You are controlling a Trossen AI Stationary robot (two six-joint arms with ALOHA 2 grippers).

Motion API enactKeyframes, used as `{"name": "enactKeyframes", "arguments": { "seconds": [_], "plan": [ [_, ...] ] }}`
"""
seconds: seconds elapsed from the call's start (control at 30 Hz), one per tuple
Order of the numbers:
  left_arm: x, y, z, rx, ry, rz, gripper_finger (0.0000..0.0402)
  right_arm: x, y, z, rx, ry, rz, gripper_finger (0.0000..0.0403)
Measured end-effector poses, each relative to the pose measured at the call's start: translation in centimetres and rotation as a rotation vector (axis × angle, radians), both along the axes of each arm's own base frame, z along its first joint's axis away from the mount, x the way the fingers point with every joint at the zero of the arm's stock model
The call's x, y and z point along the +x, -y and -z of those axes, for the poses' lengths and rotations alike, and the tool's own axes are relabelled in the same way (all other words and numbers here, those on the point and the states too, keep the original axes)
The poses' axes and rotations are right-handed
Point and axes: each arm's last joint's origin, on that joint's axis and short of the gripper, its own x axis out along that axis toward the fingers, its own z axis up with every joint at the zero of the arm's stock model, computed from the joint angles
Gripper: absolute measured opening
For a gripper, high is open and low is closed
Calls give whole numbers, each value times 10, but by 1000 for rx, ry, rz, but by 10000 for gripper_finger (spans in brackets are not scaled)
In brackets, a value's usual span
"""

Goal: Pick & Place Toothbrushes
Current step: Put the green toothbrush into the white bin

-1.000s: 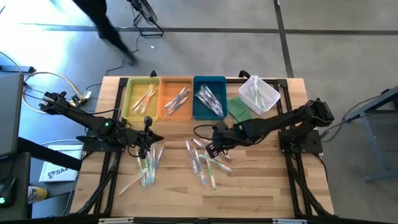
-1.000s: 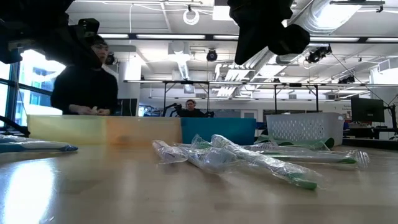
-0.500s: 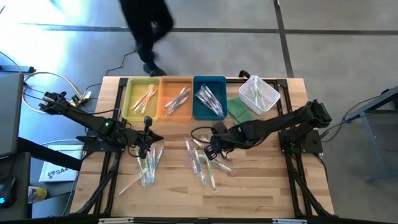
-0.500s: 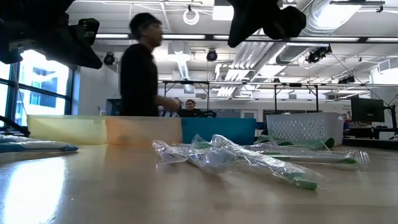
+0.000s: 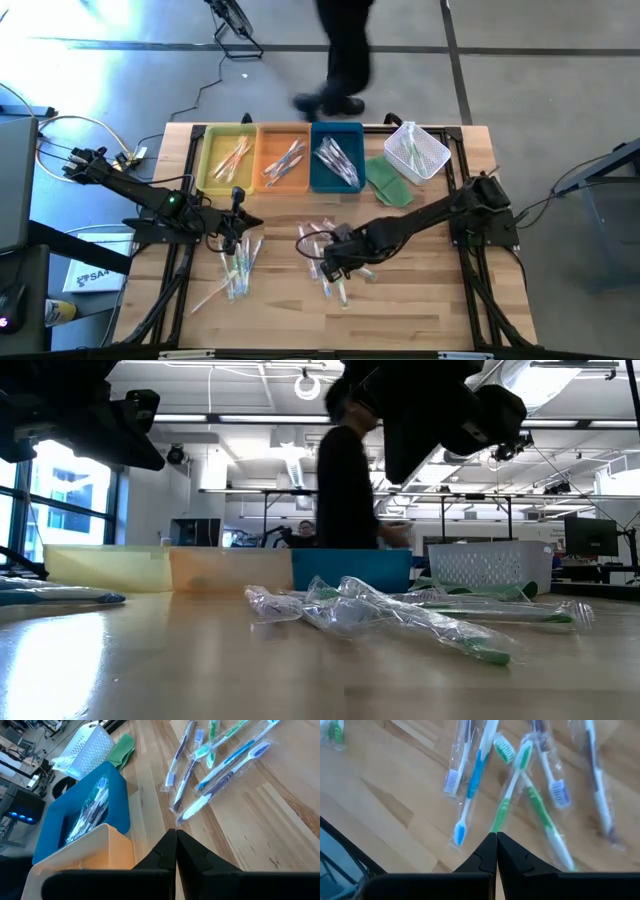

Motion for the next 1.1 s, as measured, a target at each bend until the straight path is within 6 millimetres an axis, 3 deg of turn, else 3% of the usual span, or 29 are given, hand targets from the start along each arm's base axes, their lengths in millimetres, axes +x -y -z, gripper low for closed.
{"name": "enactKeyframes", "arguments": {
  "seconds": [0.17,0.67,0.97,1.1],
  "plan": [
    [0,0,0,0,0,0,3,2,-9,7,-12,10,20,3],
    [0,0,0,-1,0,-1,3,9,-6,16,-42,13,13,5],
    [0,0,0,-1,1,-1,3,13,-9,30,-37,-11,15,94],
    [0,0,0,-1,0,-1,3,17,-11,35,-16,-2,29,115]
  ]
}}
